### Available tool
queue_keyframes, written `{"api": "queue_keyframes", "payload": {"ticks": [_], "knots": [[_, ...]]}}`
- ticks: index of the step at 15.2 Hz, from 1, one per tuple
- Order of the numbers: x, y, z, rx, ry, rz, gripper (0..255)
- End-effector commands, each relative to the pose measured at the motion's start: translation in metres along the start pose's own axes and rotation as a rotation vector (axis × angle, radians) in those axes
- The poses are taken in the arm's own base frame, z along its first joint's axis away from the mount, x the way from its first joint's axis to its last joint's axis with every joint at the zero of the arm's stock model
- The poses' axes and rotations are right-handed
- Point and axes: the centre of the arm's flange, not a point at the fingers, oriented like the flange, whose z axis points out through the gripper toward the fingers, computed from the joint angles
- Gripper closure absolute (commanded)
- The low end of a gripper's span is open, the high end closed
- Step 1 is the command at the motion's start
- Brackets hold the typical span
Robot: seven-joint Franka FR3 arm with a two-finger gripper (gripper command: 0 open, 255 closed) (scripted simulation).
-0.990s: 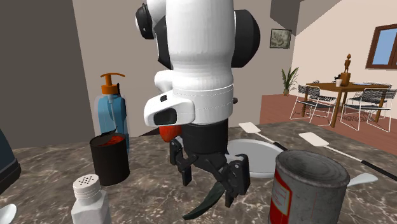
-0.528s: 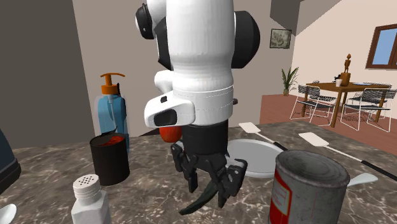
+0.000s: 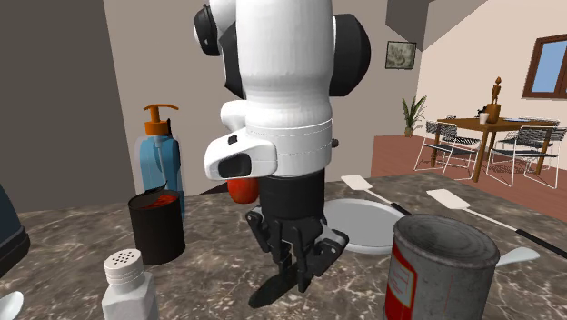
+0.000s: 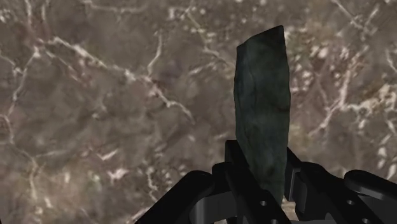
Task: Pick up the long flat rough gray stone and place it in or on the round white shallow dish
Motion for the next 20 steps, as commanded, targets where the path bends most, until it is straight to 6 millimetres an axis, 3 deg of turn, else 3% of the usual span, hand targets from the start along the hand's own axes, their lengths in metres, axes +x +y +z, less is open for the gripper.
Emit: {"api": "queue_keyframes", "payload": {"ticks": [1,20], "knots": [[-0.001,-0.001,0.002,-0.002,-0.004,-0.001,255],[-0.013,0.002,-0.097,-0.002,-0.004,-0.001,255]]}}
